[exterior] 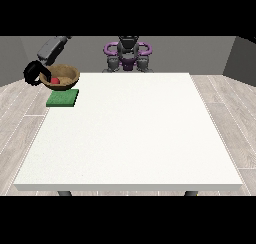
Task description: Pick the cup and pour the ball into the bowl, then pick the bowl and place it on the pad
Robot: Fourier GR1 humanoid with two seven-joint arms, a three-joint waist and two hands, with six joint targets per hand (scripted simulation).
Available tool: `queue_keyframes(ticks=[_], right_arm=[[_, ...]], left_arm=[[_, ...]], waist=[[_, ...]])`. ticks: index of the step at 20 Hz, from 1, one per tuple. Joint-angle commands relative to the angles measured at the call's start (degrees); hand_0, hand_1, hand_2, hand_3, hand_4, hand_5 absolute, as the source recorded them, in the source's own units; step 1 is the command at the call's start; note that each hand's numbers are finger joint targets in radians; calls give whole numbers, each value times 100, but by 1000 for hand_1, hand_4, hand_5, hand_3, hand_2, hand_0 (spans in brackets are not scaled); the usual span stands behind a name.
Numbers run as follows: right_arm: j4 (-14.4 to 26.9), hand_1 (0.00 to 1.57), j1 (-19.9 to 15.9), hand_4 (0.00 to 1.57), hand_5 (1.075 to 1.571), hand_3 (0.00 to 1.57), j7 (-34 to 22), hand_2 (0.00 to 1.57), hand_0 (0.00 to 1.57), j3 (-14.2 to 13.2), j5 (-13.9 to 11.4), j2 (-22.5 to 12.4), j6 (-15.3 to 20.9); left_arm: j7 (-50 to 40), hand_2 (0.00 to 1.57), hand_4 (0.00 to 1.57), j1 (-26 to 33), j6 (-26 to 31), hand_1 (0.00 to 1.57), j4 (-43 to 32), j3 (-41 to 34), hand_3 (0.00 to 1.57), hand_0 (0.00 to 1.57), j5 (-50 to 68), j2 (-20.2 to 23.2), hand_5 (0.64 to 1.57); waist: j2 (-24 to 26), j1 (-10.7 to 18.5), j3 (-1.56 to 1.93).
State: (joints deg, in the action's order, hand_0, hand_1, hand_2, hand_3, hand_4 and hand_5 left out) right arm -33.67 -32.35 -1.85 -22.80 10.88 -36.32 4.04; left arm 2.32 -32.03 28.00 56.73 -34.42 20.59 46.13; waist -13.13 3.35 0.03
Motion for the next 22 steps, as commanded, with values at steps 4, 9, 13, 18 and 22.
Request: queue_keyframes(ticks=[4,9,13,18,22], right_arm=[[70,1465,-37,0,1539,796,216,1389,1465,-158,102,16,183],[132,1443,-563,0,1535,678,240,1376,1443,-197,190,325,543],[109,1151,-434,187,1532,1000,282,1324,1151,8,-115,-6,581],[287,0,-465,0,1435,0,268,0,0,379,-341,224,226],[619,0,-607,0,1407,0,394,0,0,254,-338,-47,94]], left_arm=[[230,0,1192,6,300,0,-505,-236,0,0,173,496,1562],[493,0,1188,-71,-90,0,-133,24,0,0,-15,133,1565],[302,0,1194,-51,94,0,-372,-11,0,0,106,351,1567],[278,0,1205,-83,-19,0,-223,68,0,0,98,314,1568],[276,0,1190,38,-295,0,517,294,0,0,154,-221,1569]], waist=[[-200,-76,-2],[-388,98,1],[-208,29,0],[-306,186,2],[-300,394,5]])
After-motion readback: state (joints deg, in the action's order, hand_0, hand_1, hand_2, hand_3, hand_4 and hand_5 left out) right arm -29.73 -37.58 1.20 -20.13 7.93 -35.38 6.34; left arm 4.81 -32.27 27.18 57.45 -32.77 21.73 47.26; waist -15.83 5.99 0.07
